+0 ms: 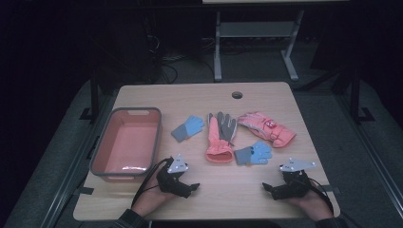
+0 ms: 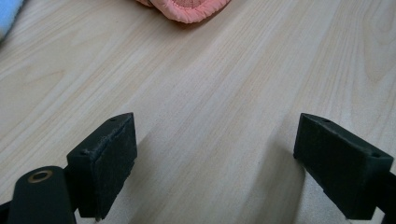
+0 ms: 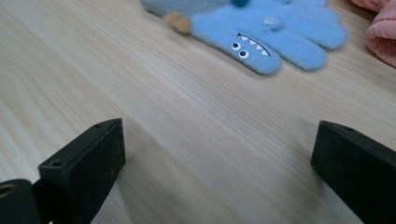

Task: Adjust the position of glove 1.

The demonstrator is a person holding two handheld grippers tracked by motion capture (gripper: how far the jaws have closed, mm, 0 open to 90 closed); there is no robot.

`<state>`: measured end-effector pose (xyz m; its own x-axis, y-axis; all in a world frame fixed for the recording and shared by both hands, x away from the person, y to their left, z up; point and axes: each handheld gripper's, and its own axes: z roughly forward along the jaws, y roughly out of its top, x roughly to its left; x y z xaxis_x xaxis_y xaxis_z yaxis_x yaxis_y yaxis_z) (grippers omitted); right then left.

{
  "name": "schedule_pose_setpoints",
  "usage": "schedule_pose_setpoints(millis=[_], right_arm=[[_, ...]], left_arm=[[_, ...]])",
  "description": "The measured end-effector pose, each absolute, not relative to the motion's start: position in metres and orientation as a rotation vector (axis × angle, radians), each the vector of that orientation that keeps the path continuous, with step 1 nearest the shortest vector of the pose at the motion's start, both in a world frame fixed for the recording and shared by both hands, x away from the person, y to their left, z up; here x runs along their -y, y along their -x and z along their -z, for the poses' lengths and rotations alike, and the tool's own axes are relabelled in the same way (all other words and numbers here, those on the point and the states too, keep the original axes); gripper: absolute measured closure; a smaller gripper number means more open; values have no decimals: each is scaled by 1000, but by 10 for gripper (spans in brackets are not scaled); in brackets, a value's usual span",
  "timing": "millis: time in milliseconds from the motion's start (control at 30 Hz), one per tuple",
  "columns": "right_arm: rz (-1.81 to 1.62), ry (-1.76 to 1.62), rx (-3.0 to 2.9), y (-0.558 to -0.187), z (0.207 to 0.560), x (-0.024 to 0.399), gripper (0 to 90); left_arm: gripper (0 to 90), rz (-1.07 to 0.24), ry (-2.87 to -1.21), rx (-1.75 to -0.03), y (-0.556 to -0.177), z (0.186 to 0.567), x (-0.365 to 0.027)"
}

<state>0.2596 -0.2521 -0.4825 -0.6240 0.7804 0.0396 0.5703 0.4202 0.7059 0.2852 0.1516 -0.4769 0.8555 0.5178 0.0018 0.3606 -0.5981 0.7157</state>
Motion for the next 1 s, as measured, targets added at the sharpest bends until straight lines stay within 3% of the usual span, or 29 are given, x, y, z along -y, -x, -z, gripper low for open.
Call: schedule_pose_setpoints(millis=[333,1000], right_arm=[[-1010,-1157,-2410,-263,482,252,33],[-1028,-1145,-2397,-280,463,249,841]], left_arm=[[126,-265,-2266,-638,-285,477,-152],[128,-270,-2261,-638,-289,477,-157]])
